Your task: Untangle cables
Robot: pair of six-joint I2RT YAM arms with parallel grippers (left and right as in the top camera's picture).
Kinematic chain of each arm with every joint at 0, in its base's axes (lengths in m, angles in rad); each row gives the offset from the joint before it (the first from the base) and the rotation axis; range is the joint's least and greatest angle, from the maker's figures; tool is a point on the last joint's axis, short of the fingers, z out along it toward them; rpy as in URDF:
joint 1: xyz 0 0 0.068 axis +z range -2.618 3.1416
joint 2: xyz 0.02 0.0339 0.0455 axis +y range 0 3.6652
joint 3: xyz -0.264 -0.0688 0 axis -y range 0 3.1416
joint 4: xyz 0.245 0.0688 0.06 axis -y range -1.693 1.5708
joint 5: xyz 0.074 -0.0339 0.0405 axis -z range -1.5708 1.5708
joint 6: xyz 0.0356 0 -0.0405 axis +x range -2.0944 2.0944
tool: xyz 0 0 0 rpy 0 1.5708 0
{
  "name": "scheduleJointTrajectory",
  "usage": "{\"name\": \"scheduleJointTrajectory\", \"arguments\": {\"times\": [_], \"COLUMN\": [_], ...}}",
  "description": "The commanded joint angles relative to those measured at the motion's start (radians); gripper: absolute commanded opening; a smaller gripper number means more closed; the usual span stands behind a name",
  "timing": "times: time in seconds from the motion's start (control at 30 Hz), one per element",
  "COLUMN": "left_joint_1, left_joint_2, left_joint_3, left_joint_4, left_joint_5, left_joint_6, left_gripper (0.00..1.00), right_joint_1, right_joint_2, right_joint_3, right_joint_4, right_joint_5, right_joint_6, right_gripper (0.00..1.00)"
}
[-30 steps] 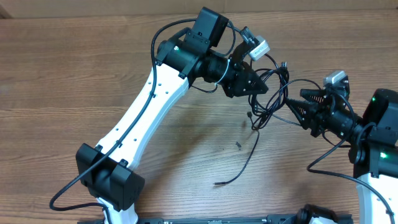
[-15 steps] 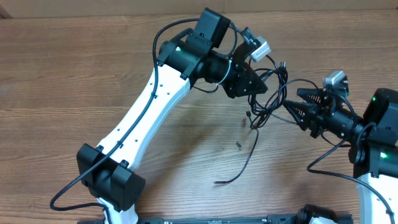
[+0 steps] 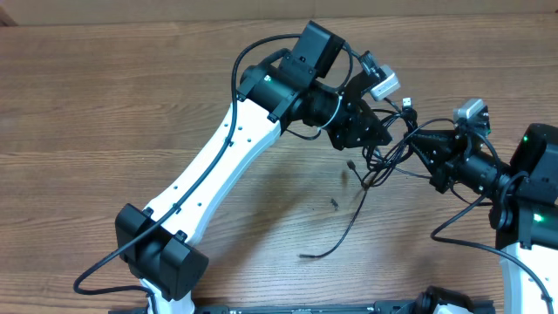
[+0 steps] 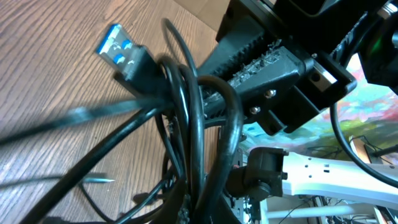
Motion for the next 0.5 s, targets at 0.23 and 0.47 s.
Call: {"name": "scheduleJointTrajectory", "arguments": {"times": [0.23, 0.47], "left_joint_1": [0.015, 0.018], "left_joint_2": [0.005, 0.005], "left_joint_3": [0.01, 0.01], "left_joint_4": [0.006, 0.05], "left_joint_5": [-0.076, -0.26], "left_joint_6": [-0.006, -0.171], "left_gripper": [0.04, 0.04], "right_joint_1": [0.005, 0.005], "right_joint_2": [-0.003, -0.003], "right_joint_3": [0.013, 0.013], "right_joint_4": [0.003, -0.017], "right_joint_5": [-0.022, -0.023], "right_joint_6": [-0.011, -0.011], "right_gripper": [0.05, 0.06]}}
